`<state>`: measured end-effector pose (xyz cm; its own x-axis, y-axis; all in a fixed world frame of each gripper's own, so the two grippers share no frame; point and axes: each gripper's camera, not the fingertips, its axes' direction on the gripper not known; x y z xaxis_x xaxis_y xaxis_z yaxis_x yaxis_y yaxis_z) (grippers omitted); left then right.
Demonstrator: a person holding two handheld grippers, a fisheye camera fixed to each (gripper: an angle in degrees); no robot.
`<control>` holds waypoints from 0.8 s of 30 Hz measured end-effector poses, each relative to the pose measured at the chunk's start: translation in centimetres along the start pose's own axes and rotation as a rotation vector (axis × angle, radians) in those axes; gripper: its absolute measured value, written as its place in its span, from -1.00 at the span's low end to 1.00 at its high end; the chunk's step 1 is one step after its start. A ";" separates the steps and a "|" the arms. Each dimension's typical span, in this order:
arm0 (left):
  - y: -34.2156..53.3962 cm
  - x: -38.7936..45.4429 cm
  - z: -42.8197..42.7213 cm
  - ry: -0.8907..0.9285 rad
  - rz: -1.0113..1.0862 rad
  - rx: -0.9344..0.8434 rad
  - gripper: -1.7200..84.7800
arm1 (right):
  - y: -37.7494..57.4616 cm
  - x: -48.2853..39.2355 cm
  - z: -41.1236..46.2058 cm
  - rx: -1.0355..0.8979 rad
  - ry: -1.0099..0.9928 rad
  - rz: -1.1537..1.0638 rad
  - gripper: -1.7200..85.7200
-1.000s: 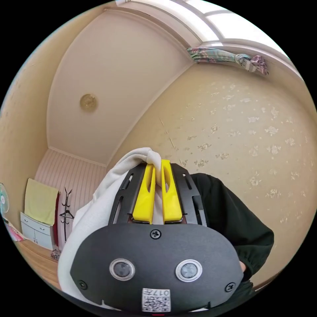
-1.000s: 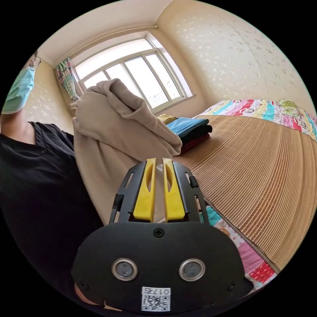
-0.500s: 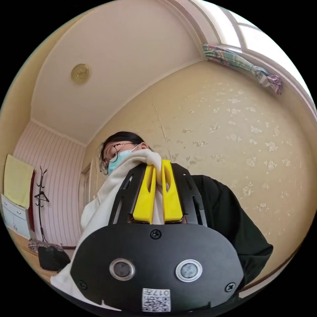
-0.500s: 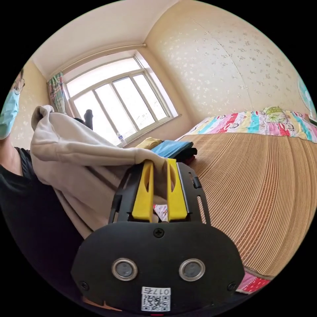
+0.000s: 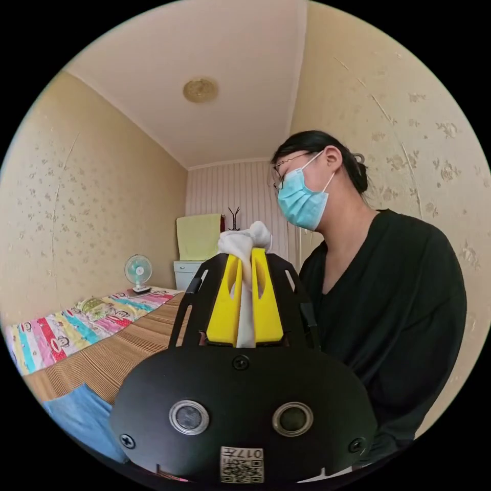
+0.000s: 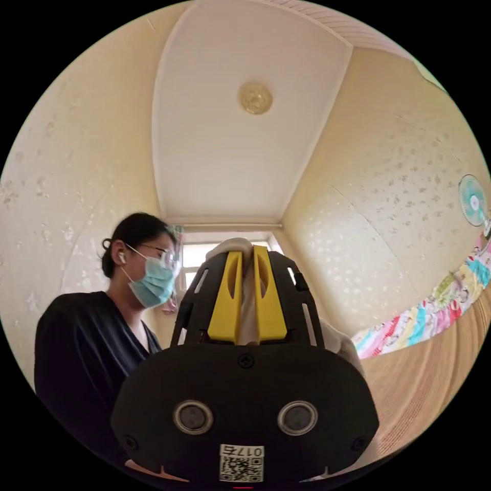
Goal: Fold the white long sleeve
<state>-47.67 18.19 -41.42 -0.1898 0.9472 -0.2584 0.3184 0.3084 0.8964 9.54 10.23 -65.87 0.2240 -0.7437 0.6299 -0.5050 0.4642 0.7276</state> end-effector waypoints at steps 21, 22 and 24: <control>12.1 -51.9 18.9 -0.683 -1.024 -0.411 -0.74 | -0.4 35.5 17.5 -0.959 1.194 0.130 -0.78; 13.3 -51.8 19.4 -0.684 -1.024 -0.426 -0.74 | 1.7 36.6 15.7 -0.974 1.150 0.202 -0.78; 18.6 -50.0 22.2 -0.678 -1.006 -0.515 -0.73 | 5.6 38.3 12.5 -1.038 1.180 0.308 -0.77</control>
<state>-11.68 -21.46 -19.86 0.4137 0.2271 -0.8817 -0.1038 0.9738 0.2021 4.84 -21.61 -41.06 0.9626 -0.0224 0.2699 -0.0021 0.9959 0.0902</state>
